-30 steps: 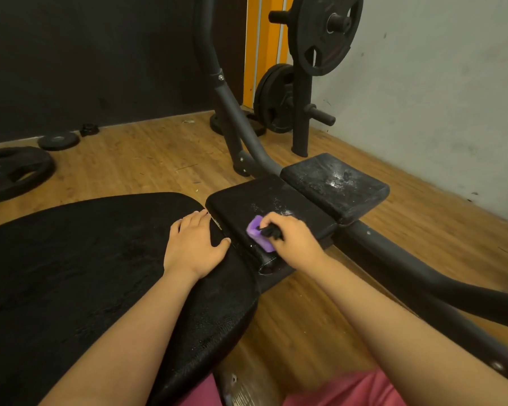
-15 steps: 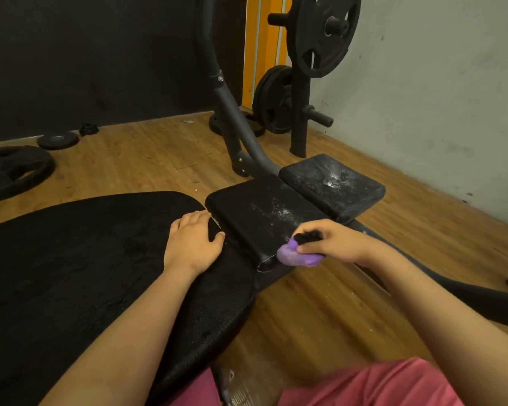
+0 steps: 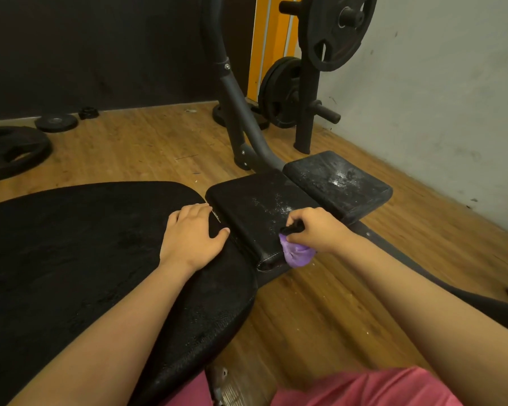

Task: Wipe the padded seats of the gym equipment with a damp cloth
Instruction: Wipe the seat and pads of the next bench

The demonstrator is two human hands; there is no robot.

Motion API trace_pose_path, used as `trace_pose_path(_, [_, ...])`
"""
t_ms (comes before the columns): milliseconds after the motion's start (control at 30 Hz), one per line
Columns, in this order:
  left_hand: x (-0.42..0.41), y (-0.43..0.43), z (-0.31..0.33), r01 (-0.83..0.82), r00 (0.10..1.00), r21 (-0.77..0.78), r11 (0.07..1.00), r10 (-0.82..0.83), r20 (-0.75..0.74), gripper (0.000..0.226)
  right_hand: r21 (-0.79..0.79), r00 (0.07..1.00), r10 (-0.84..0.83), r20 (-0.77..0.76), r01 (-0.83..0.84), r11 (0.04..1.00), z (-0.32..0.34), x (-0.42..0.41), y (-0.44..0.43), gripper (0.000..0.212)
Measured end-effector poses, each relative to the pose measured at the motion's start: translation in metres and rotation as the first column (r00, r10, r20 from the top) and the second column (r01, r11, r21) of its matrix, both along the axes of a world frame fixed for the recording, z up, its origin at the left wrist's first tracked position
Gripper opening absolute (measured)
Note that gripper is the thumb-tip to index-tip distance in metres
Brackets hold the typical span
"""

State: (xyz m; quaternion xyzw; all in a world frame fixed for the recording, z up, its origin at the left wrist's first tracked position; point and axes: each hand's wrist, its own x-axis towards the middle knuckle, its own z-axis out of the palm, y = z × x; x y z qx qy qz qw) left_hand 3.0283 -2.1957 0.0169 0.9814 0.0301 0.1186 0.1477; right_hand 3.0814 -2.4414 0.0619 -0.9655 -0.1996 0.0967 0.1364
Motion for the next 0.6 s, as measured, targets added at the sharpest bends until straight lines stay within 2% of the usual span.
trace_pose_path(133, [0.001, 0.0, -0.001, 0.005, 1.0, 0.007, 1.0, -0.005, 0.007, 0.067, -0.065, 0.999, 0.012, 0.031, -0.01, 0.998, 0.0, 0.007, 0.007, 0.006])
trace_pose_path(300, [-0.001, 0.0, 0.001, 0.002, 1.0, -0.008, 1.0, -0.002, 0.001, 0.067, -0.102, 0.988, -0.087, 0.125, 0.1, 0.99, 0.003, 0.029, 0.01, 0.009])
trace_pose_path(500, [0.0, 0.0, 0.0, 0.017, 1.0, -0.003, 1.0, -0.017, -0.006, 0.067, -0.046, 0.992, 0.114, -0.046, -0.116, 0.992, 0.005, 0.002, 0.01, 0.017])
trace_pose_path(600, [0.0, 0.001, -0.002, 0.02, 1.0, -0.006, 1.0, -0.02, 0.006, 0.067, -0.031, 0.996, 0.08, 0.035, -0.079, 0.996, 0.001, 0.009, 0.007, 0.016])
